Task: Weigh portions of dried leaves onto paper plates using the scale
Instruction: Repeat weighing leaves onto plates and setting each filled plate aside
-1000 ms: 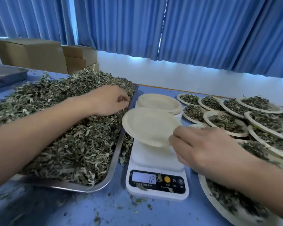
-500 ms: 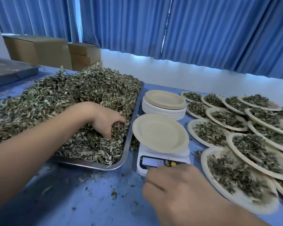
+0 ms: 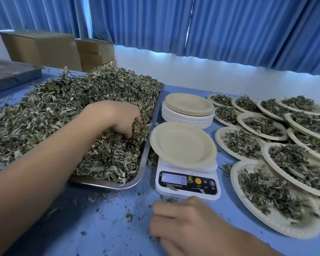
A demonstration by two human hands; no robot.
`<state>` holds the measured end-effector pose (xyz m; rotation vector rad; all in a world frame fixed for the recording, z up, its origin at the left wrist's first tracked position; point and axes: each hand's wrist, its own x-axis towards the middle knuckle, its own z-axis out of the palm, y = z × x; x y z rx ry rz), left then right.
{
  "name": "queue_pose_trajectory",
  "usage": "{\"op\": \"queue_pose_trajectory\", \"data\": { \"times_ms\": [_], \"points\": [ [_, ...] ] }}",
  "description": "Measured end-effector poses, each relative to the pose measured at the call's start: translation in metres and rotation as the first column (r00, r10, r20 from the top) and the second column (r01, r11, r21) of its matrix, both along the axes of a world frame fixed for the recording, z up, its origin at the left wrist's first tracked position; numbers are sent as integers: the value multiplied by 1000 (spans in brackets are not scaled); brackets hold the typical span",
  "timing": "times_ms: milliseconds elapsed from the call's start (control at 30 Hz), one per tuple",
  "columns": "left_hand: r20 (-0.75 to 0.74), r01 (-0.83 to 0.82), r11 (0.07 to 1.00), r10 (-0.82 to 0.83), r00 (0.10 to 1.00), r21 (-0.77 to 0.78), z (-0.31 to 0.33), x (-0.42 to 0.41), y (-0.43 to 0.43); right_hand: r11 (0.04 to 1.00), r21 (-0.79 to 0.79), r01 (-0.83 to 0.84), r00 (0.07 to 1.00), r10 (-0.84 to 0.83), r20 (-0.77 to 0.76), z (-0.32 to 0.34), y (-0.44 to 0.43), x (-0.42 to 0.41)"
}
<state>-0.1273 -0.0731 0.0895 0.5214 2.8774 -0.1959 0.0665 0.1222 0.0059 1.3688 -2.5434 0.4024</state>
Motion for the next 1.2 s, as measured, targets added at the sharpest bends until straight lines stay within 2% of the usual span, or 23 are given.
{"op": "queue_pose_trajectory", "data": {
  "times_ms": [167, 333, 600, 733, 800, 867, 967, 1200],
  "points": [
    [-116, -9, 988, 27, 993, 157, 9, -4, -7, 1000, -12, 5, 998, -4, 61, 4, 0, 3],
    [-144, -53, 973, 87, 986, 223, 6, -8, -7, 1000, -9, 16, 993, -14, 121, 5, 1, 2],
    [-294, -91, 922, 212, 932, 377, 9, -13, -11, 1000, -5, 25, 987, -24, 162, 7, 1, 2],
    [-240, -82, 893, 206, 949, 443, 8, -15, -7, 1000, -6, 20, 985, -19, 171, 7, 1, 2],
    [-192, -90, 900, 187, 963, 427, 8, -13, -4, 1000, -4, 21, 987, -20, 158, 7, 1, 2],
    [-172, -115, 932, 183, 968, 344, 7, -11, -3, 1000, -2, 28, 990, -28, 137, 6, 1, 2],
    [-211, -122, 954, 183, 960, 275, 4, -10, -2, 1000, -3, 29, 992, -29, 123, 5, 1, 2],
    [-235, -83, 930, 175, 956, 358, 0, -8, 5, 999, 17, 43, 992, -45, 114, 5, 1, 4]
  ]
}}
